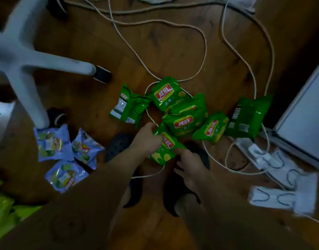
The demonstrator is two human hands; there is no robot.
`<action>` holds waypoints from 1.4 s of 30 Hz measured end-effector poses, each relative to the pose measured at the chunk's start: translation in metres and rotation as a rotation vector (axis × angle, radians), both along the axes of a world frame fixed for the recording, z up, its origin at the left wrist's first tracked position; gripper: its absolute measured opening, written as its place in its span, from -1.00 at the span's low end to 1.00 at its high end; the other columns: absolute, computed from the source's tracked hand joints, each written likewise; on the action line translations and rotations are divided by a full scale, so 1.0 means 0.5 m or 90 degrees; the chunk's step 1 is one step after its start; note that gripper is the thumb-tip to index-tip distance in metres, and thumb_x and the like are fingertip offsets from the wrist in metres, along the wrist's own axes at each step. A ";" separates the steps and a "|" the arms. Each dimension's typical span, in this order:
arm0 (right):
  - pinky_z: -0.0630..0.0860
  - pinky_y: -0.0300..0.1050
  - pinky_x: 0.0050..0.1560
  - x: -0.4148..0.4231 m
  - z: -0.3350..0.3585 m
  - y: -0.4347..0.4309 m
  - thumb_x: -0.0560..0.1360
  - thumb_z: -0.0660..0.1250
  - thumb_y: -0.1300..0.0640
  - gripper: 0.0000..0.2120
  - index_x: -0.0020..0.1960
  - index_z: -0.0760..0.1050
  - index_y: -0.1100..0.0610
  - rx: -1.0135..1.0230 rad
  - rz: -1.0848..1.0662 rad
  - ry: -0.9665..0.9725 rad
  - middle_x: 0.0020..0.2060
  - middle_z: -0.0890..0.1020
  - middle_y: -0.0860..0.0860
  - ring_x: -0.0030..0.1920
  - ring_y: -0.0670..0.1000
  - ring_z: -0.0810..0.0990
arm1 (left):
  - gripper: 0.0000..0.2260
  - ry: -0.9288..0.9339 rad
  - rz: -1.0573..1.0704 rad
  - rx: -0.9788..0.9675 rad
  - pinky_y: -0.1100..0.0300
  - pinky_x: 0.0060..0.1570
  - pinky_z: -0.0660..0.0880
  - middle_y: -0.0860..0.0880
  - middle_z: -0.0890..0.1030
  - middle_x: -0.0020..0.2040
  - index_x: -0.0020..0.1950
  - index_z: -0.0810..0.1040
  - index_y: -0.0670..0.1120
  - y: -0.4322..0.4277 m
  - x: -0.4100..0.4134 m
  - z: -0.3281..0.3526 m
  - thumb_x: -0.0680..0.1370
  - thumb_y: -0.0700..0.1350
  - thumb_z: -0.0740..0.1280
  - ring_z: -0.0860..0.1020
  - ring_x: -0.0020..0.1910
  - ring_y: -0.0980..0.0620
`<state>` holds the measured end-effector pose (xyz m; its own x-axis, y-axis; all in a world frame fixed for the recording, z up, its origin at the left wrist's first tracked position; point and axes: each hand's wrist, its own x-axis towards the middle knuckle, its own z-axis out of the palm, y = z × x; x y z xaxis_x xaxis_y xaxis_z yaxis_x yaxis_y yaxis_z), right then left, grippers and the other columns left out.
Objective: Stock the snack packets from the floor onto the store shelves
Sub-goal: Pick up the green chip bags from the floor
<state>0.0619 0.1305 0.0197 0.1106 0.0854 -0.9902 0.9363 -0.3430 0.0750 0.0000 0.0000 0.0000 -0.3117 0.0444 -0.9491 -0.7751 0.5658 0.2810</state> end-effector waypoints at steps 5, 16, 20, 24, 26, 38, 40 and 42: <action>0.51 -0.12 -0.22 0.026 -0.097 -0.033 0.55 0.35 0.14 -0.63 0.31 0.40 0.20 -0.007 -0.046 -0.011 -0.06 0.56 0.03 -0.17 -0.04 0.53 | -0.35 -0.061 -0.100 -0.016 -0.06 0.34 0.43 -0.13 0.47 0.39 0.53 0.26 -0.02 0.005 0.036 -0.114 0.50 -0.02 0.45 0.46 0.35 -0.18; 0.60 -0.13 -0.24 -0.069 0.022 -0.067 0.47 0.43 0.01 -0.83 -0.04 0.62 0.09 0.011 0.076 0.107 -0.15 0.72 0.01 -0.15 0.00 0.70 | -0.41 0.055 -0.091 -0.010 -0.10 0.27 0.48 0.01 0.54 0.23 0.31 0.51 0.01 -0.146 -0.014 0.018 0.44 0.36 0.38 0.50 0.27 -0.04; 0.61 -0.04 -0.05 -0.161 0.039 -0.123 0.50 0.38 -0.05 -0.67 0.07 0.58 0.21 -0.043 0.091 0.166 -0.04 0.69 0.07 -0.05 0.03 0.67 | -0.70 0.113 0.069 -0.005 -0.13 0.21 0.55 -0.03 0.65 0.17 0.17 0.49 0.07 -0.196 -0.090 0.040 0.54 0.18 0.39 0.64 0.13 -0.06; 0.50 -0.07 -0.03 -0.208 -0.003 -0.171 0.52 0.36 -0.04 -0.72 0.09 0.52 0.14 -0.018 0.135 0.168 0.05 0.62 0.05 -0.02 0.01 0.58 | -0.71 0.167 0.116 -0.083 0.00 0.16 0.54 -0.03 0.63 0.13 0.21 0.50 -0.03 -0.219 -0.152 0.020 0.60 0.12 0.33 0.61 0.10 -0.07; 0.48 -0.09 0.04 -0.213 -0.033 -0.189 0.51 0.35 -0.07 -0.61 0.25 0.47 0.13 -0.001 0.159 0.155 0.13 0.57 0.03 -0.02 -0.01 0.53 | -0.72 0.162 0.108 -0.093 0.14 0.02 0.49 -0.02 0.60 0.07 0.18 0.53 -0.06 -0.225 -0.161 -0.009 0.61 0.11 0.32 0.59 0.03 -0.03; 0.47 -0.22 -0.28 -0.189 -0.121 -0.222 0.47 0.42 -0.03 -0.61 0.27 0.48 -0.01 -0.096 0.058 0.129 -0.08 0.63 -0.12 -0.19 -0.15 0.59 | -0.47 -0.008 0.040 -0.005 0.17 -0.08 0.55 -0.07 0.63 0.20 0.38 0.44 -0.08 -0.244 -0.152 -0.132 0.46 -0.14 0.54 0.64 -0.04 0.00; 0.53 -0.18 -0.18 -0.187 -0.100 -0.209 0.47 0.41 -0.08 -0.68 0.19 0.54 -0.02 -0.105 0.067 0.131 -0.08 0.65 -0.11 -0.15 -0.12 0.62 | -0.75 -0.092 0.112 0.066 0.25 -0.29 0.60 -0.12 0.71 0.07 0.17 0.60 -0.14 -0.240 -0.151 -0.104 0.50 -0.17 0.48 0.70 -0.24 0.06; 0.60 -0.07 0.03 -0.207 -0.076 -0.187 0.45 0.42 -0.13 -0.64 0.17 0.57 0.02 -0.072 0.120 0.157 0.00 0.67 -0.05 -0.05 -0.03 0.66 | -0.78 -0.129 0.153 0.132 0.30 -0.40 0.58 -0.06 0.75 -0.12 0.16 0.62 -0.14 -0.232 -0.162 -0.072 0.53 -0.13 0.43 0.71 -0.32 0.08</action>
